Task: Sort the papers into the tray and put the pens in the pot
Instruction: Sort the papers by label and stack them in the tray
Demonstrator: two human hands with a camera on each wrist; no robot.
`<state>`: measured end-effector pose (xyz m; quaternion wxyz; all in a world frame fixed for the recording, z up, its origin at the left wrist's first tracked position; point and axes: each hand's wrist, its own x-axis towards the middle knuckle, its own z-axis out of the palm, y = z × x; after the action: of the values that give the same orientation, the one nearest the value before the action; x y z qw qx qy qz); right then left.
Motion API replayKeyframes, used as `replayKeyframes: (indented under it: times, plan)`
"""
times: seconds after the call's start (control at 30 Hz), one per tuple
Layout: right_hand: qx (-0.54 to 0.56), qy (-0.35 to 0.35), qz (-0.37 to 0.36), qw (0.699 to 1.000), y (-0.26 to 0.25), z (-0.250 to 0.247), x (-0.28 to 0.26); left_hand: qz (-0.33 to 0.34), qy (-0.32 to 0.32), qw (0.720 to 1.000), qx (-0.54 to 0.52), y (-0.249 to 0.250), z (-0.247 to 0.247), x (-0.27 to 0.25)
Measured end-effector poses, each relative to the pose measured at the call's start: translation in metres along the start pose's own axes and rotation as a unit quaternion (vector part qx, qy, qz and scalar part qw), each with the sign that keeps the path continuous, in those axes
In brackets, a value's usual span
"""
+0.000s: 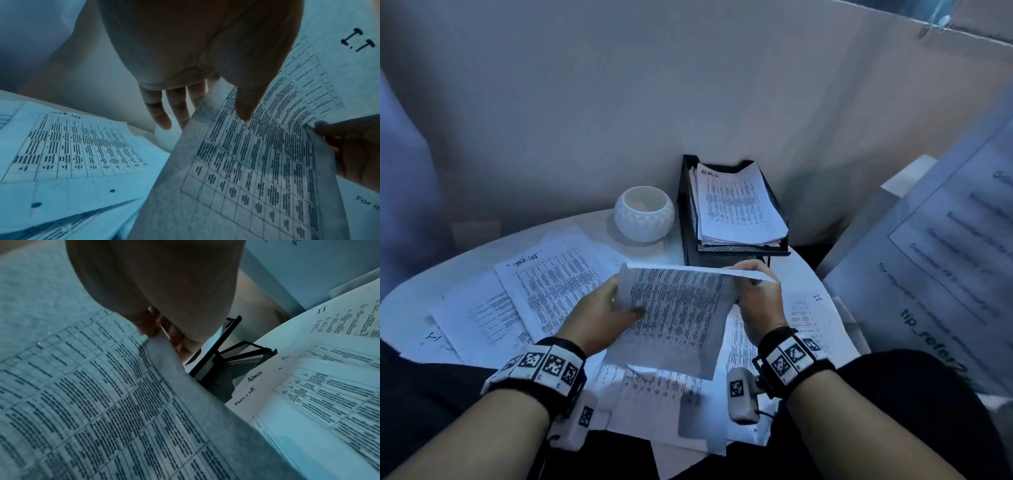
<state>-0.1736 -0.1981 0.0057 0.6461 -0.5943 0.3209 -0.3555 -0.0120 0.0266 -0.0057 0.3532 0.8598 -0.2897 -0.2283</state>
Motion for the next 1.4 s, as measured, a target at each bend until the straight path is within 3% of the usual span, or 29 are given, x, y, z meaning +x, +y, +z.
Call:
replayKeyframes:
  times: [0.13, 0.2, 0.33, 0.43, 0.53, 0.67, 0.73, 0.87, 1.1, 1.27, 1.4]
  plan:
    - [-0.047, 0.014, 0.068, 0.997, 0.02, -0.002, 0.006, -0.022, 0.059, 0.998, -0.019, -0.001, 0.0, -0.003]
    - [-0.139, 0.051, 0.099, 0.984, 0.039, -0.017, 0.01, -0.032, 0.1, 0.994, -0.04, -0.005, -0.008, -0.003]
    - [-0.329, 0.117, 0.238, 0.906, 0.074, -0.066, 0.008, -0.06, 0.144, 0.986, -0.065, -0.007, -0.02, -0.002]
    - [-0.38, 0.134, 0.319, 0.858, 0.099, -0.09, 0.008, -0.078, 0.135, 0.984, -0.086, -0.009, -0.019, -0.002]
    - [-0.402, 0.108, 0.338, 0.844, 0.1, -0.087, 0.005, -0.068, 0.125, 0.986, -0.082, -0.014, -0.015, 0.001]
    - [-0.372, 0.068, 0.344, 0.859, 0.094, -0.082, 0.0, -0.069, 0.117, 0.989, -0.065, -0.016, -0.012, 0.003]
    - [-0.389, 0.058, 0.342, 0.853, 0.093, -0.08, -0.002, -0.072, 0.114, 0.989, -0.063, -0.016, -0.011, 0.002]
    - [-0.472, 0.09, 0.252, 0.84, 0.091, -0.074, 0.0, -0.075, 0.111, 0.989, -0.065, -0.014, -0.012, 0.001]
    - [-0.526, 0.022, 0.02, 0.85, 0.026, -0.039, 0.003, -0.068, 0.12, 0.989, -0.053, -0.008, -0.014, 0.001]
    - [-0.464, 0.051, -0.125, 0.876, -0.023, -0.033, 0.007, -0.071, 0.115, 0.99, -0.044, -0.007, -0.018, -0.003]
    - [-0.3, 0.151, -0.21, 0.918, -0.055, -0.04, 0.015, -0.077, 0.123, 0.988, -0.049, -0.004, -0.022, -0.007]
